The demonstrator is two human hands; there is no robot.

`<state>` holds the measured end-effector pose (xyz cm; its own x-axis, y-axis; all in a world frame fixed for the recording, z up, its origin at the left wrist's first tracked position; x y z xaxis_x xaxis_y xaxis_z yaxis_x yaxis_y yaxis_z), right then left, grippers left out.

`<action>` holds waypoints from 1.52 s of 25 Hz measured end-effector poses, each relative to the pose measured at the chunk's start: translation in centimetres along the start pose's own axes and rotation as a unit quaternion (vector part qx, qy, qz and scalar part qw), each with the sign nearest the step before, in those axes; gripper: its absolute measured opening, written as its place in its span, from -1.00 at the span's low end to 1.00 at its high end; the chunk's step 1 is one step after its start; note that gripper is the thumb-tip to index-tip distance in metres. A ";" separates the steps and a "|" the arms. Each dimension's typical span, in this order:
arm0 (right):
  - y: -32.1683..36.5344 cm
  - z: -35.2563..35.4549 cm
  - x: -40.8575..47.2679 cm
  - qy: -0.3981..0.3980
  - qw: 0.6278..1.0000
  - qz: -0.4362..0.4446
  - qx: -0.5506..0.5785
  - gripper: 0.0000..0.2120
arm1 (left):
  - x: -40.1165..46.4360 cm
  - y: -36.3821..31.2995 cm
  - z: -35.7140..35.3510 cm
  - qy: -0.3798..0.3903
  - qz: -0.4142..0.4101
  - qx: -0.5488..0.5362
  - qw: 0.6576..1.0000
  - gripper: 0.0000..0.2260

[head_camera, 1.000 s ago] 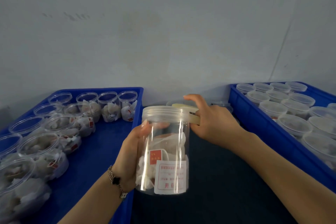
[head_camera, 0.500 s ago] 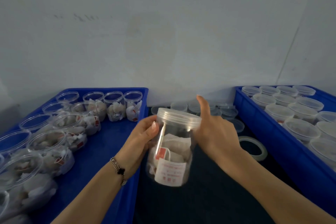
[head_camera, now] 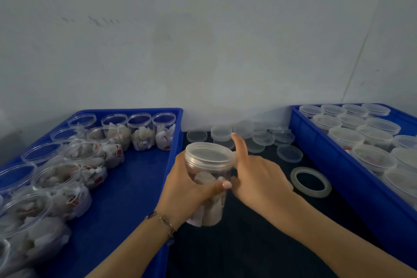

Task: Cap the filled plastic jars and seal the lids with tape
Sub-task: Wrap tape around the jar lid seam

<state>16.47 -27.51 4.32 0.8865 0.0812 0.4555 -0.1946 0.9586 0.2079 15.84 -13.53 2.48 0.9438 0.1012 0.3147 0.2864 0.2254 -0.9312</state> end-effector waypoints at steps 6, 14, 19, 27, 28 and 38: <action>0.7 1.0 -0.1 0.153 0.890 -0.098 0.417 -0.11 | 1.1 0.3 1.9 -0.011 0.076 -0.097 0.992 -0.47; 1.0 1.9 -1.5 0.132 0.869 -0.099 0.466 -0.38 | 0.6 0.6 1.1 0.024 0.136 -0.156 0.978 -0.44; -0.4 3.9 -0.6 0.026 0.953 -0.005 0.301 -0.67 | 0.7 0.8 1.4 0.003 0.111 -0.121 0.986 -0.36; -1.1 1.3 -0.4 -0.031 0.996 0.074 0.048 -0.59 | 1.3 1.6 1.0 -0.021 0.023 0.023 0.999 -0.17; -1.4 0.3 -0.6 -0.015 0.997 0.067 0.042 -0.62 | 1.3 1.9 0.7 -0.017 0.016 0.049 0.999 -0.22; -2.8 -5.9 -3.2 0.028 0.998 0.052 0.025 -0.76 | 1.5 5.8 -3.4 0.163 0.002 0.310 0.937 0.13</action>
<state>16.63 -28.83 -2.82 0.8824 0.1957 0.4279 -0.3063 0.9293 0.2064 19.52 -15.42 -3.02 0.9738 -0.1749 0.1452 0.2273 0.7556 -0.6144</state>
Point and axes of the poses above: each hand's wrist, its own x-axis towards the middle knuckle, its own z-axis out of the back of the hand, y = z × x, the point moved 8 cm from there along x, towards the middle knuckle, and after that the axes turned 12 degrees about -y, right-handed, at the moved point
